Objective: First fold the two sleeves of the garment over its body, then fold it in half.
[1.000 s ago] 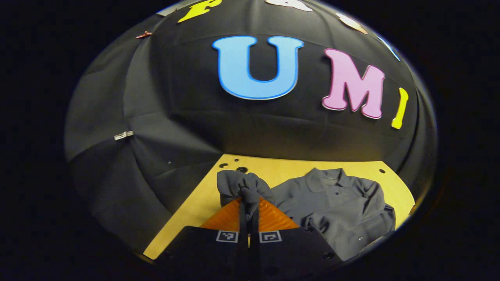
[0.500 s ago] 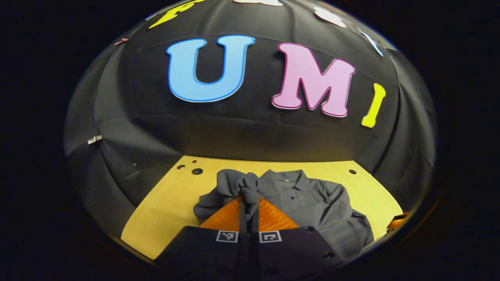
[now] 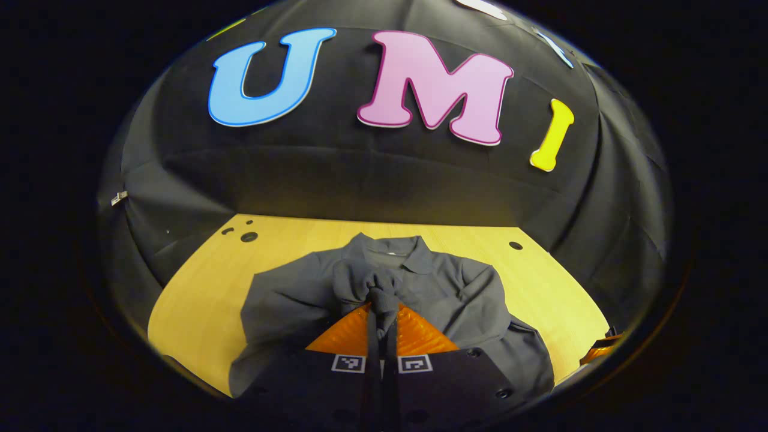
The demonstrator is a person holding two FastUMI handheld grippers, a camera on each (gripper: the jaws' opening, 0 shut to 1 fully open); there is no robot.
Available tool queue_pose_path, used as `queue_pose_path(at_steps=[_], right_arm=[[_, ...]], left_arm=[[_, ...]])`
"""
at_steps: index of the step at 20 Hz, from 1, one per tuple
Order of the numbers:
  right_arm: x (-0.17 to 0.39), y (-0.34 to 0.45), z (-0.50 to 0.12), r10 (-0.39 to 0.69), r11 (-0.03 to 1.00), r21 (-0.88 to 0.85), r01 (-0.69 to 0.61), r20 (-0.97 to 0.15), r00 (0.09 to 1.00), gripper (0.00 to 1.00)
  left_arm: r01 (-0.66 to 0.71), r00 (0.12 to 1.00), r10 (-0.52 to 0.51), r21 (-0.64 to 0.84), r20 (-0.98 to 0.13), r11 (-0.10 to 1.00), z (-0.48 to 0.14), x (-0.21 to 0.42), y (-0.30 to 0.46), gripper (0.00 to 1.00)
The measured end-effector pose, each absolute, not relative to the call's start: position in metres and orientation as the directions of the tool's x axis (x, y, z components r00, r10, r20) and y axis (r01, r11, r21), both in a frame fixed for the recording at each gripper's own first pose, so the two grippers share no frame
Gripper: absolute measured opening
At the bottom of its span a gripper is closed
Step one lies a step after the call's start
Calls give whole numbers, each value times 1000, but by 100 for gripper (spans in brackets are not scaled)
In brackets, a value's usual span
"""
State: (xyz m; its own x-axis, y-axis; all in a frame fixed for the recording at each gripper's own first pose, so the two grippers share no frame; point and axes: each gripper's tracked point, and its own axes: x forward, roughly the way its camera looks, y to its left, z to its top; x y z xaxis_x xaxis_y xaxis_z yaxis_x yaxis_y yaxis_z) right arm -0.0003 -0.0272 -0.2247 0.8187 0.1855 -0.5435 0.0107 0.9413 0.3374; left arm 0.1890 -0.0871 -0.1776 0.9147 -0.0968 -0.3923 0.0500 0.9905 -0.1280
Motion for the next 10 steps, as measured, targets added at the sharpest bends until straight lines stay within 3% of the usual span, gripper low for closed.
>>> queue_pose_path(at_steps=[8,10], right_arm=[[2,-62,-249,186,940,339,30,-586,789,78],[5,-70,-253,187,940,338,31,-591,784,78]], left_arm=[[96,847,-158,-146,-508,985,-242,205,-154,10],[134,814,-214,-184,-540,974,-257,203,-174,19]])
